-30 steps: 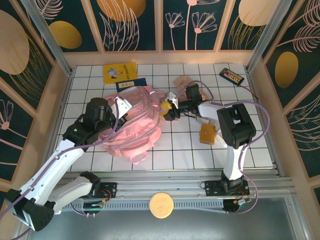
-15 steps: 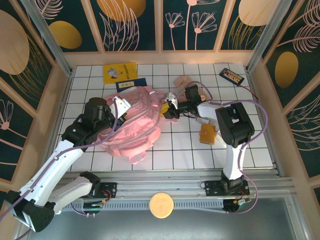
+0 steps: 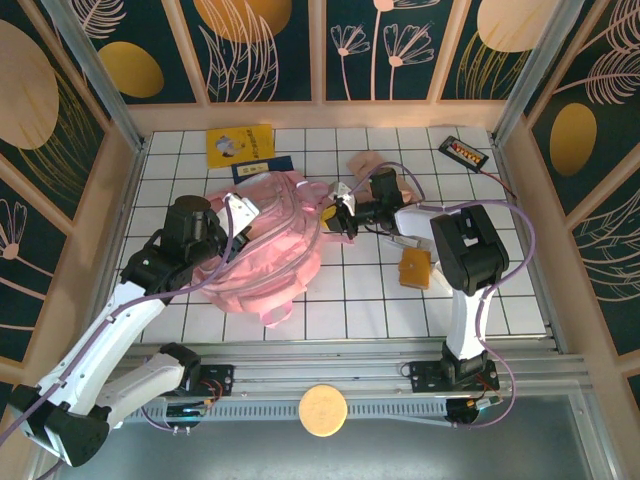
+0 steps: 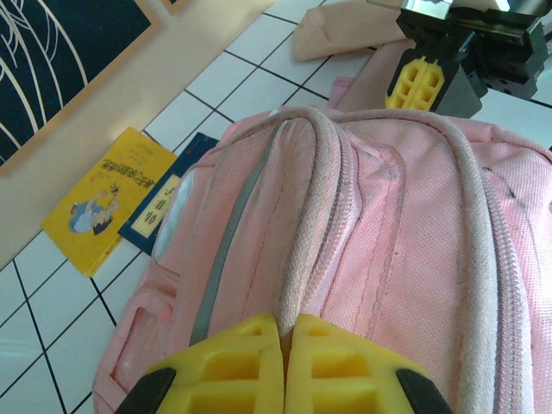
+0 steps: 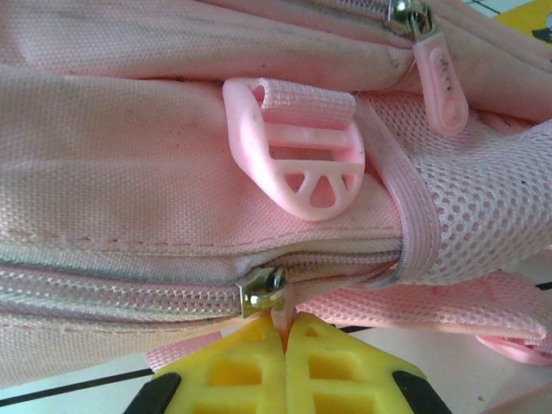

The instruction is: Pack the student bag

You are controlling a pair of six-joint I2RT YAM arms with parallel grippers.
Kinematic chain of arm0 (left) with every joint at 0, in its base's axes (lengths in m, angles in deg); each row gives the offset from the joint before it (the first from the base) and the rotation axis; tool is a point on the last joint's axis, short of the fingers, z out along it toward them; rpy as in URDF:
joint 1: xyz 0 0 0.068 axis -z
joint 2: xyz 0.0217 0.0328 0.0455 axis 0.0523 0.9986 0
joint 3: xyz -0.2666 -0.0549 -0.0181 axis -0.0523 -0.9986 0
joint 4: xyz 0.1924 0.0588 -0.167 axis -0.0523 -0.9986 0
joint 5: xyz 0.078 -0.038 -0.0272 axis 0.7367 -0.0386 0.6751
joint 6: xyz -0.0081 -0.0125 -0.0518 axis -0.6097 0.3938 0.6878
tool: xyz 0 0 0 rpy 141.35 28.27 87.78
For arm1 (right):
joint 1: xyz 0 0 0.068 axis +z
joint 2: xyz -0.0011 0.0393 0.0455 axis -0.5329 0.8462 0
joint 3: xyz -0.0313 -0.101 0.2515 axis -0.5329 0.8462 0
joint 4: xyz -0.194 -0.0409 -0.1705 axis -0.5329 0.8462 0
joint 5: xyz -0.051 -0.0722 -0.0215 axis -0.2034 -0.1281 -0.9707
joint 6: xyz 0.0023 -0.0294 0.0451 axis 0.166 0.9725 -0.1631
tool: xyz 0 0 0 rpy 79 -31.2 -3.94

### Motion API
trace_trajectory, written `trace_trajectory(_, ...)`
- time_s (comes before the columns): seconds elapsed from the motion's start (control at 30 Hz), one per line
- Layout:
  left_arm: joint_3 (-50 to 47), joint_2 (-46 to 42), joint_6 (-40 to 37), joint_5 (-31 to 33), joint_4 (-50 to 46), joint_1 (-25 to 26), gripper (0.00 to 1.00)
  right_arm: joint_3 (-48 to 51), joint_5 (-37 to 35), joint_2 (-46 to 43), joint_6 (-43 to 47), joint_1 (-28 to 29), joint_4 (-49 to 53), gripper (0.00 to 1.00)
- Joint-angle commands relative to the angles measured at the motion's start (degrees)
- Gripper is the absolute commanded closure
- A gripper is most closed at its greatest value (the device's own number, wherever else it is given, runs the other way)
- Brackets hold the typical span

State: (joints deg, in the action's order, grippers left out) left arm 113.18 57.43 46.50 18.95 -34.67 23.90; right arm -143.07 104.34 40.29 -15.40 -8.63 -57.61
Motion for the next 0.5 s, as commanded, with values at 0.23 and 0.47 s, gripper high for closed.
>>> trace_trajectory(0.23, -1.71, -3.74, -5.09, 9.29, 6.42, -0.53, 1.0, -0.22, -11.08, -6.47, 9.05, -0.78, 17.26, 1.0)
trace_trajectory(0.47, -3.3, -3.42, -6.06, 10.16, 7.56, -0.53, 1.0, -1.16, -13.06, -7.61, 10.78, -0.5, 22.41, 1.0)
